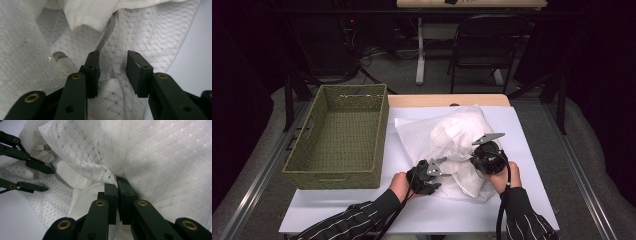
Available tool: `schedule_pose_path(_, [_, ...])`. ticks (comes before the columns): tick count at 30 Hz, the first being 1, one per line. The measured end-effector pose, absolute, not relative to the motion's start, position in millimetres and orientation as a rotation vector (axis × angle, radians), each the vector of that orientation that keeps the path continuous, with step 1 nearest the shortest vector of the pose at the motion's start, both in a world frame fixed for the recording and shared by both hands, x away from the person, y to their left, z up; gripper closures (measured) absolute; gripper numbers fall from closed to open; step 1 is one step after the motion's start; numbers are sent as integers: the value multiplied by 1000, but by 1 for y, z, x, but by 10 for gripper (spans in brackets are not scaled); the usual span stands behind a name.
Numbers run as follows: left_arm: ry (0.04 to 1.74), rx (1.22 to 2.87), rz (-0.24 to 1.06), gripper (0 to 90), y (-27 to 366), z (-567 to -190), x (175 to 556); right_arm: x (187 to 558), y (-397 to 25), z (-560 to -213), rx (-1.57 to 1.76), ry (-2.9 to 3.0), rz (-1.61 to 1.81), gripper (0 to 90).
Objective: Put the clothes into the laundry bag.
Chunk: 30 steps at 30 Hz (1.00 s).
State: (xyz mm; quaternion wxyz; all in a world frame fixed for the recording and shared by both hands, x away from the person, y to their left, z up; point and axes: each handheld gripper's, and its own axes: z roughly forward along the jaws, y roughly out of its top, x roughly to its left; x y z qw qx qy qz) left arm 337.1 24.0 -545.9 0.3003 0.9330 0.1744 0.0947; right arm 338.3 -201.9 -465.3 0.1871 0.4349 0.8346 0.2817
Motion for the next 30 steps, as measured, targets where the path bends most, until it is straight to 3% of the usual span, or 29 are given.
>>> schedule_pose_path(7, [482, 2436, 224, 857, 30, -548, 341, 340, -202, -466, 1217, 2353, 783, 872])
schedule_pose_path(20, [444, 2455, 85, 872, 52, -535, 328, 340, -202, -467, 1204, 2365, 762, 876])
schedule_pose_path(22, [448, 2428, 112, 829, 51, -527, 326, 340, -201, -467, 1199, 2367, 759, 875])
schedule_pose_path(24, [473, 2405, 128, 684, 44, -521, 328, 339, -201, -465, 1183, 2370, 753, 875])
schedule_pose_path(26, [486, 2389, 147, 597, 38, -520, 330, 339, -201, -465, 1185, 2367, 754, 875])
schedule_pose_path(27, [510, 2392, 162, 597, 30, -520, 333, 339, -201, -464, 1187, 2367, 758, 875])
schedule_pose_path(28, [525, 2408, 178, 508, 19, -524, 337, 340, -202, -465, 1188, 2368, 760, 875])
schedule_pose_path(30, [532, 2427, 181, 492, 13, -531, 340, 340, -201, -466, 1191, 2371, 755, 875])
